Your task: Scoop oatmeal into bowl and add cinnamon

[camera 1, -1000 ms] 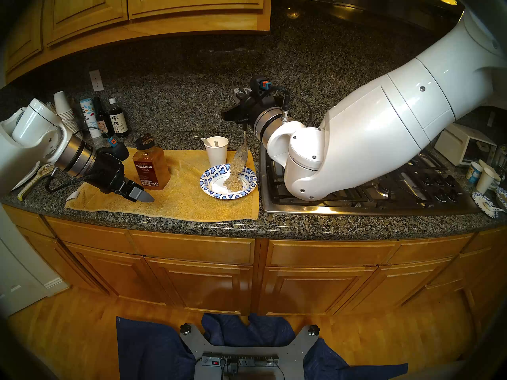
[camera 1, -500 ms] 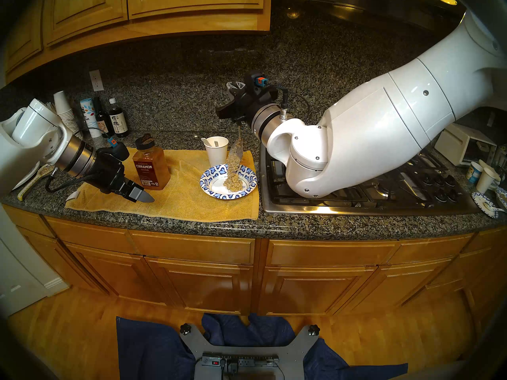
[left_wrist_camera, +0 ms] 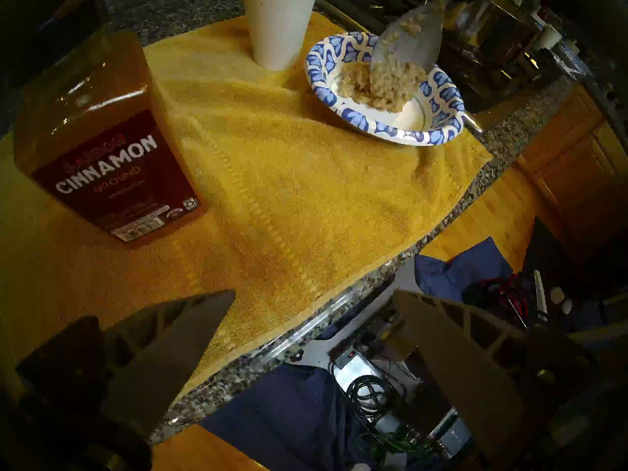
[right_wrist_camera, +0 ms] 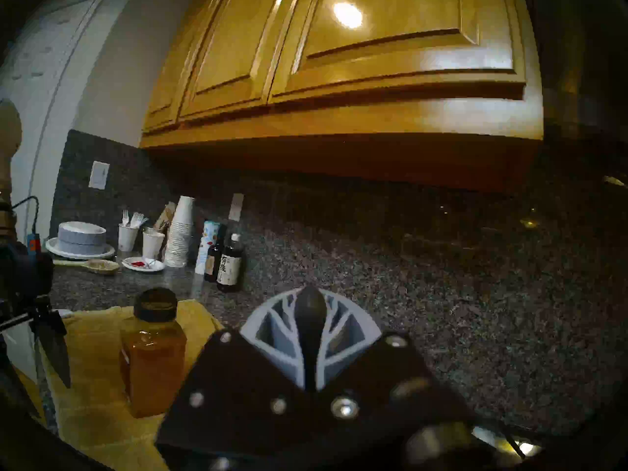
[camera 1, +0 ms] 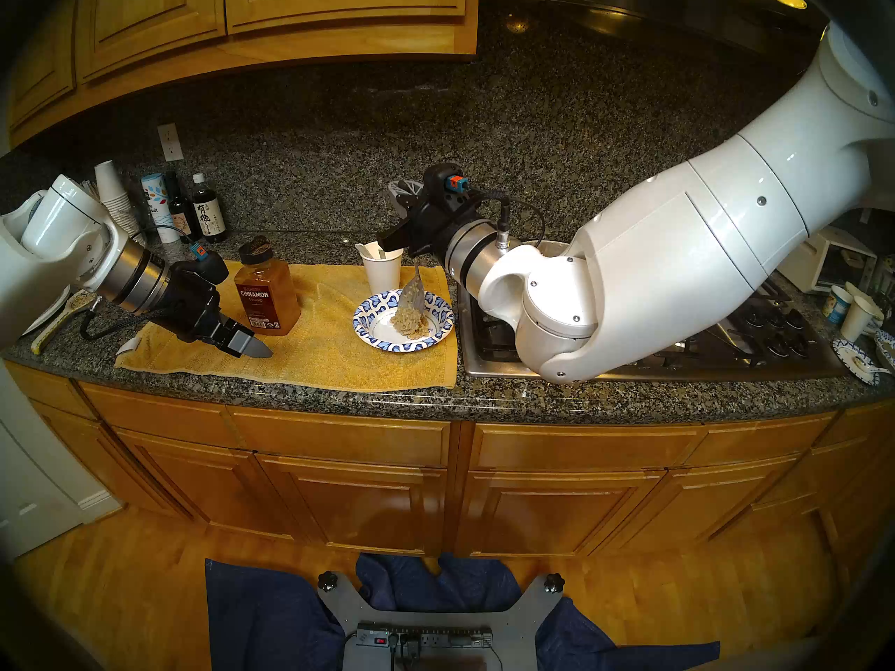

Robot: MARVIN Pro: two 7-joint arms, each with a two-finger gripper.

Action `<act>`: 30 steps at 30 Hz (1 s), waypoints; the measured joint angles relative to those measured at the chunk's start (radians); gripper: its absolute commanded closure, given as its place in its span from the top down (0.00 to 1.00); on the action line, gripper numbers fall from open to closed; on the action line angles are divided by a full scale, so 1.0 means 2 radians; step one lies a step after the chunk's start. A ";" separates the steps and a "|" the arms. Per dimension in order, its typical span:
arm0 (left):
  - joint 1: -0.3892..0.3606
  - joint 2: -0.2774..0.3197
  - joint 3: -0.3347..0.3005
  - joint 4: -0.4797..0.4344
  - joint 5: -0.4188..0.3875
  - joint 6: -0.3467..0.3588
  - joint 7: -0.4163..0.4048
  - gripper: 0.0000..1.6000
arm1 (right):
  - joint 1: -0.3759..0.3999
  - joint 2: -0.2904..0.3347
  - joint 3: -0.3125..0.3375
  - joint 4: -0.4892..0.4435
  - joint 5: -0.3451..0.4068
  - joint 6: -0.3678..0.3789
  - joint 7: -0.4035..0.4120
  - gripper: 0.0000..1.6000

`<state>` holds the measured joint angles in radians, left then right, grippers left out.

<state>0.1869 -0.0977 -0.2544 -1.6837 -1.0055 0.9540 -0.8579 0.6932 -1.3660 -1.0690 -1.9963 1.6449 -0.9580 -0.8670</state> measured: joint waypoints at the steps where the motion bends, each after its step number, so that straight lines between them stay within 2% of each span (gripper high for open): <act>1: 0.000 0.000 0.000 0.000 0.000 0.000 0.000 1.00 | -0.001 0.002 0.000 0.000 -0.004 0.000 0.000 0.00; 17: 0.000 0.000 0.000 0.000 0.000 -0.001 0.000 1.00 | -0.001 0.029 0.011 0.025 -0.059 0.000 0.000 0.00; 30: 0.001 0.000 0.000 0.000 0.000 -0.001 0.000 1.00 | -0.022 0.050 0.006 0.010 -0.118 0.000 0.000 0.00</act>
<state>0.1880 -0.0977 -0.2544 -1.6836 -1.0056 0.9513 -0.8581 0.6488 -1.2653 -1.0565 -1.9761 1.4092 -0.9582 -0.8672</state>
